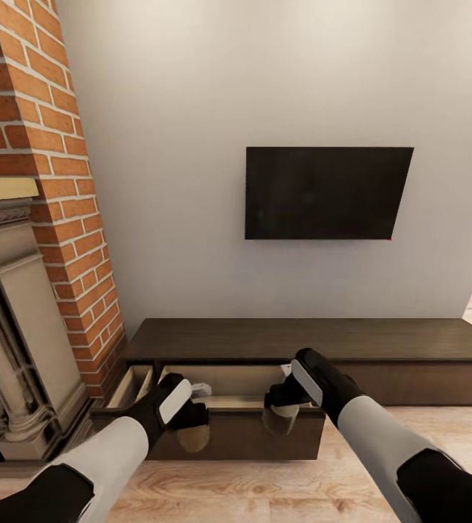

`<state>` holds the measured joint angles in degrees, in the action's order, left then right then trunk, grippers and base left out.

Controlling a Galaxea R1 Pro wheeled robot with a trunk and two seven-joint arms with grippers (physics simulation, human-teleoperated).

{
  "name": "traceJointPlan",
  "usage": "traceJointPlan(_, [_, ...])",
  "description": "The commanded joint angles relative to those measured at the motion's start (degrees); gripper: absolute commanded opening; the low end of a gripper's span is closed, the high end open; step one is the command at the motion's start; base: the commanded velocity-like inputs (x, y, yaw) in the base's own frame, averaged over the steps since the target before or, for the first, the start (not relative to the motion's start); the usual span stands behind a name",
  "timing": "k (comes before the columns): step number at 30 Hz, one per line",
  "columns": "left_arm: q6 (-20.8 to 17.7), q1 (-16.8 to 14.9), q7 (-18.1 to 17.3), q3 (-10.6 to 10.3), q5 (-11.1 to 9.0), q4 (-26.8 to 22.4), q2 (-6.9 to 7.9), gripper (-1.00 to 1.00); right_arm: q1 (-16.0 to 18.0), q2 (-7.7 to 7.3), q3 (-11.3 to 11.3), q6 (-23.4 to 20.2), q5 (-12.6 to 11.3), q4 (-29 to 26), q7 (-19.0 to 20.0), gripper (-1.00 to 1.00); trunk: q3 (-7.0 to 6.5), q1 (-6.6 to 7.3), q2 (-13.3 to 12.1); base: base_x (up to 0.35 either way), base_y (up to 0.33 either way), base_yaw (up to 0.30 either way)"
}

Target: Place each of the two pumpkins and all three candles from the living room inside a cabinet in the living room (use any cabinet), then make sure every cabinet is closed, and position the cauldron so it is next to a table in the living room.

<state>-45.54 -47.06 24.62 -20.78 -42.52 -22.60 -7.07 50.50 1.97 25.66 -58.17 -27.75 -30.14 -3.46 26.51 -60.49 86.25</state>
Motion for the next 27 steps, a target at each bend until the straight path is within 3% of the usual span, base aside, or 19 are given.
traceJointPlan(1, [0.8,-0.1,1.2,-0.5,-0.5,-0.1,-0.46,-1.00,0.8,0.24,0.2,-0.1,-0.5,1.5,-0.3,-1.00,0.07,0.00,0.0,0.000,0.000,0.000])
traceJointPlan(6, [2.5,-0.2,2.4,-0.7,-0.2,-0.6,-2.12,-1.00,2.3,0.75,0.2,-0.1,-0.6,4.6,-0.3,-1.00,0.07,0.00,0.0,0.000,0.000,0.000])
traceJointPlan(17, [7.5,-0.2,0.5,-1.0,-0.1,-0.7,-2.51,-1.00,2.5,1.08,0.7,0.4,-0.4,5.2,-0.7,-1.00,0.07,0.00,0.0,0.000,0.000,0.000])
traceJointPlan(23, [10.5,-0.1,-0.6,-3.8,-0.1,-0.7,-2.59,-1.00,2.3,1.14,0.9,0.7,-0.2,5.2,-0.7,-1.00,0.07,0.00,0.0,0.004,0.000,0.000])
traceJointPlan(27, [11.0,-0.2,-0.8,-4.6,-0.2,-0.6,-2.66,-1.00,2.2,1.16,1.0,1.1,0.0,5.2,-0.8,-1.00,0.07,0.00,0.0,0.232,0.000,0.000])
